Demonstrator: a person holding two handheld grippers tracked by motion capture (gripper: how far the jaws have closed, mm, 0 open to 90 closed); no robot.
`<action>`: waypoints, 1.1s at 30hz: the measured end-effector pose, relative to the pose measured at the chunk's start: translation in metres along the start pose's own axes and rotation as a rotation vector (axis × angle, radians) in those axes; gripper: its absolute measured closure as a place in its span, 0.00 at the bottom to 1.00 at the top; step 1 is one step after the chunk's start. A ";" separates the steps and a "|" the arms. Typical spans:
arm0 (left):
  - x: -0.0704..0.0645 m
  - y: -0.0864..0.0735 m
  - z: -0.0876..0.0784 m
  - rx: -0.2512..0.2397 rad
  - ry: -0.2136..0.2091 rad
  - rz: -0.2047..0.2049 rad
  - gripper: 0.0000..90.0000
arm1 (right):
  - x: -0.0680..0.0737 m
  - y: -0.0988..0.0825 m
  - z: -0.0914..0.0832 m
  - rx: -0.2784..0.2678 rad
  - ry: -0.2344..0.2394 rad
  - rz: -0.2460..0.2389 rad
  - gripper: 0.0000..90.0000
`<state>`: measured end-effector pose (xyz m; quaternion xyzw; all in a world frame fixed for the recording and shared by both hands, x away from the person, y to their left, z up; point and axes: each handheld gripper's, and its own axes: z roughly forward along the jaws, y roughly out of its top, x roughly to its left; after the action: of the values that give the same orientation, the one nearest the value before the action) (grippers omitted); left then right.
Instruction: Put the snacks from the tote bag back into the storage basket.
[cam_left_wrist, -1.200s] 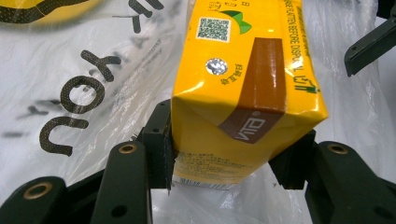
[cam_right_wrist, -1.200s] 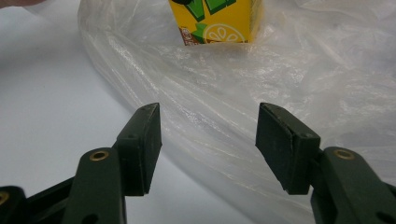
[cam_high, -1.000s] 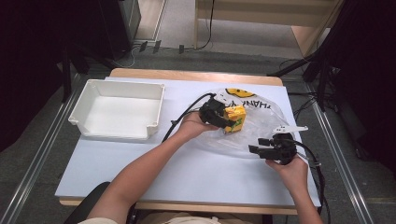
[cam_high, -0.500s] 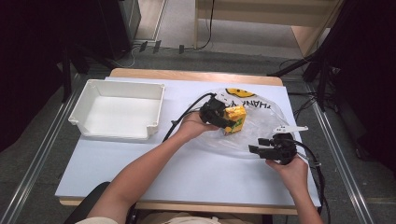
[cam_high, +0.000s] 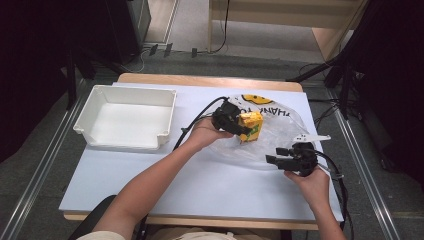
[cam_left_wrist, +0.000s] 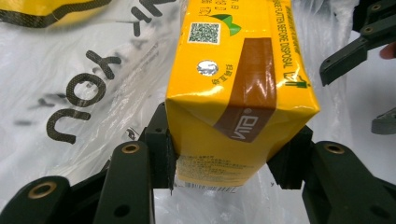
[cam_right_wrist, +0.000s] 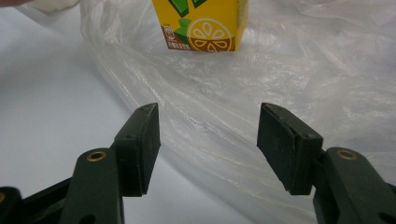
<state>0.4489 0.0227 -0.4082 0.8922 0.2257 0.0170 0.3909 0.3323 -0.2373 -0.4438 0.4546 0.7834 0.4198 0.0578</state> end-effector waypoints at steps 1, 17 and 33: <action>0.000 0.000 -0.003 0.000 -0.001 0.001 0.58 | 0.000 0.000 0.000 -0.004 0.006 0.008 0.45; -0.007 0.000 -0.030 -0.004 -0.011 -0.013 0.58 | 0.006 0.006 0.001 -0.026 0.024 -0.037 0.45; -0.003 -0.010 -0.056 -0.013 0.008 -0.037 0.58 | 0.013 0.010 0.006 -0.010 0.043 -0.069 0.45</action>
<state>0.4306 0.0659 -0.3762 0.8852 0.2436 0.0151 0.3960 0.3342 -0.2211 -0.4371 0.4180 0.7976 0.4310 0.0575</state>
